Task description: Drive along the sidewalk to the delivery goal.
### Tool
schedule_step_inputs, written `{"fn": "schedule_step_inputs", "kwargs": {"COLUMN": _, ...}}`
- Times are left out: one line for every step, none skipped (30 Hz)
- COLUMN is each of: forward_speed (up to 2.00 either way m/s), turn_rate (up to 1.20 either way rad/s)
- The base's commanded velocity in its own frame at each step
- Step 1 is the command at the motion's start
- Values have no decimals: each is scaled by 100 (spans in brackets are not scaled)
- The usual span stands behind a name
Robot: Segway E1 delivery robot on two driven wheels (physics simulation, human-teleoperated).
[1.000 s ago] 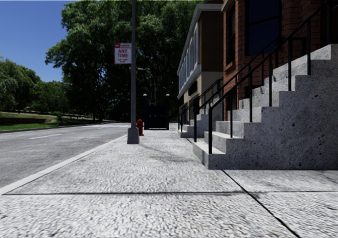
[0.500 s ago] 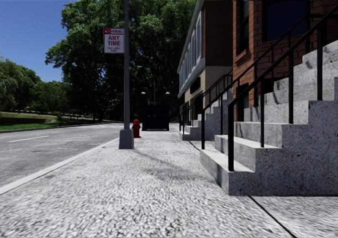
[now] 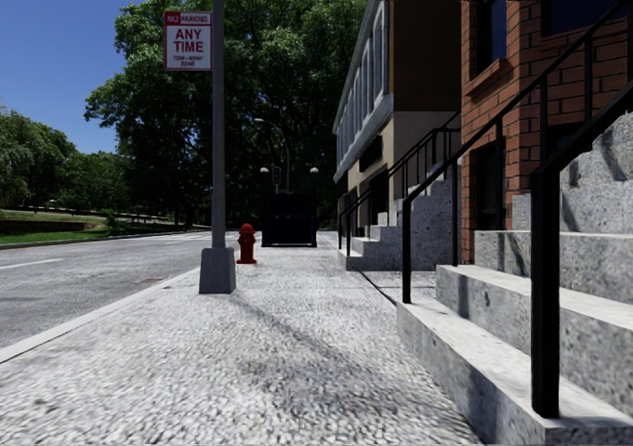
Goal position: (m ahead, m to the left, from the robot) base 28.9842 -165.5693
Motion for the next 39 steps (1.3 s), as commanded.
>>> {"fn": "schedule_step_inputs", "kwargs": {"forward_speed": 200, "turn_rate": 0}}
{"fn": "schedule_step_inputs", "kwargs": {"forward_speed": 200, "turn_rate": 0}}
{"fn": "schedule_step_inputs", "kwargs": {"forward_speed": 200, "turn_rate": 0}}
{"fn": "schedule_step_inputs", "kwargs": {"forward_speed": 200, "turn_rate": 0}}
{"fn": "schedule_step_inputs", "kwargs": {"forward_speed": 200, "turn_rate": 0}}
{"fn": "schedule_step_inputs", "kwargs": {"forward_speed": 200, "turn_rate": 0}}
{"fn": "schedule_step_inputs", "kwargs": {"forward_speed": 200, "turn_rate": 0}}
{"fn": "schedule_step_inputs", "kwargs": {"forward_speed": 200, "turn_rate": 0}}
{"fn": "schedule_step_inputs", "kwargs": {"forward_speed": 200, "turn_rate": 0}}
{"fn": "schedule_step_inputs", "kwargs": {"forward_speed": 200, "turn_rate": 0}}
{"fn": "schedule_step_inputs", "kwargs": {"forward_speed": 200, "turn_rate": 8}}
{"fn": "schedule_step_inputs", "kwargs": {"forward_speed": 200, "turn_rate": 28}}
{"fn": "schedule_step_inputs", "kwargs": {"forward_speed": 200, "turn_rate": 28}}
{"fn": "schedule_step_inputs", "kwargs": {"forward_speed": 200, "turn_rate": 37}}
{"fn": "schedule_step_inputs", "kwargs": {"forward_speed": 200, "turn_rate": 37}}
{"fn": "schedule_step_inputs", "kwargs": {"forward_speed": 200, "turn_rate": 27}}
{"fn": "schedule_step_inputs", "kwargs": {"forward_speed": 200, "turn_rate": 27}}
{"fn": "schedule_step_inputs", "kwargs": {"forward_speed": 200, "turn_rate": 16}}
{"fn": "schedule_step_inputs", "kwargs": {"forward_speed": 200, "turn_rate": 1}}
{"fn": "schedule_step_inputs", "kwargs": {"forward_speed": 200, "turn_rate": 1}}
{"fn": "schedule_step_inputs", "kwargs": {"forward_speed": 200, "turn_rate": 0}}
{"fn": "schedule_step_inputs", "kwargs": {"forward_speed": 200, "turn_rate": 0}}
{"fn": "schedule_step_inputs", "kwargs": {"forward_speed": 200, "turn_rate": 0}}
{"fn": "schedule_step_inputs", "kwargs": {"forward_speed": 200, "turn_rate": 0}}
{"fn": "schedule_step_inputs", "kwargs": {"forward_speed": 200, "turn_rate": 0}}
{"fn": "schedule_step_inputs", "kwargs": {"forward_speed": 200, "turn_rate": 0}}
{"fn": "schedule_step_inputs", "kwargs": {"forward_speed": 200, "turn_rate": 0}}
{"fn": "schedule_step_inputs", "kwargs": {"forward_speed": 200, "turn_rate": 0}}
{"fn": "schedule_step_inputs", "kwargs": {"forward_speed": 200, "turn_rate": 0}}
{"fn": "schedule_step_inputs", "kwargs": {"forward_speed": 200, "turn_rate": 0}}
{"fn": "schedule_step_inputs", "kwargs": {"forward_speed": 200, "turn_rate": 0}}
{"fn": "schedule_step_inputs", "kwargs": {"forward_speed": 200, "turn_rate": 0}}
{"fn": "schedule_step_inputs", "kwargs": {"forward_speed": 200, "turn_rate": 0}}
{"fn": "schedule_step_inputs", "kwargs": {"forward_speed": 200, "turn_rate": 0}}
{"fn": "schedule_step_inputs", "kwargs": {"forward_speed": 200, "turn_rate": 0}}
{"fn": "schedule_step_inputs", "kwargs": {"forward_speed": 200, "turn_rate": 0}}
{"fn": "schedule_step_inputs", "kwargs": {"forward_speed": 200, "turn_rate": 0}}
{"fn": "schedule_step_inputs", "kwargs": {"forward_speed": 200, "turn_rate": 0}}
{"fn": "schedule_step_inputs", "kwargs": {"forward_speed": 200, "turn_rate": 0}}
